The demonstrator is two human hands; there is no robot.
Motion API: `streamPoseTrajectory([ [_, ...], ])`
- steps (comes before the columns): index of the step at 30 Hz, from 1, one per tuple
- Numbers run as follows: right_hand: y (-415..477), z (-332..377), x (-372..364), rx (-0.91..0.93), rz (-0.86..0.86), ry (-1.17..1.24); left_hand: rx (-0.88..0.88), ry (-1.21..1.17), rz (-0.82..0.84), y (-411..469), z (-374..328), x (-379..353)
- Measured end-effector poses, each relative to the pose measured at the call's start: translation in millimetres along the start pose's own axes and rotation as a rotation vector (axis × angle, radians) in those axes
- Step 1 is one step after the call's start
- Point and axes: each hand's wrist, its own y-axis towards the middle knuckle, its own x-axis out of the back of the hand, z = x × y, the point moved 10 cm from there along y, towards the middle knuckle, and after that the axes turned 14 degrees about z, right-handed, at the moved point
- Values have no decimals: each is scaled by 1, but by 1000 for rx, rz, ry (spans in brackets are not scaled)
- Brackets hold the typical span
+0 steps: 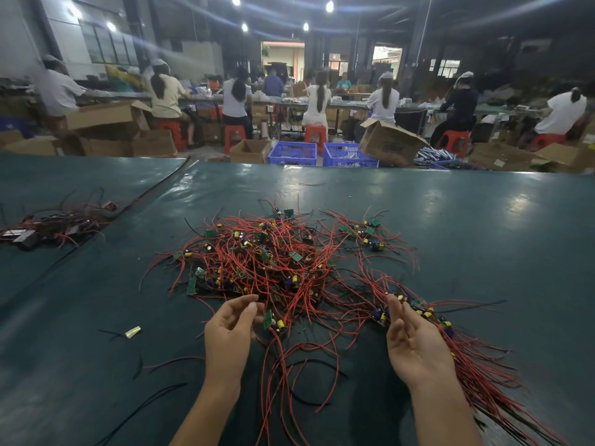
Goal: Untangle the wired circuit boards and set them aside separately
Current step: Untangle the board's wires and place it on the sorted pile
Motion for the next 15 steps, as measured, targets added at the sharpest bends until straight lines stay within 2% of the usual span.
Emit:
streamPoseTrajectory([
  [6,-5,0,-14,51,56,-160,-66,218,-24,4,-2,9],
  [9,-7,-6,-34,123,115,-380,-90,344,-28,6,-3,12],
  [12,-4,-16,-69,235,184,-811,-95,345,-32,10,-1,14],
  [15,-3,-27,-124,461,320,-1364,-80,310,-53,13,1,18],
])
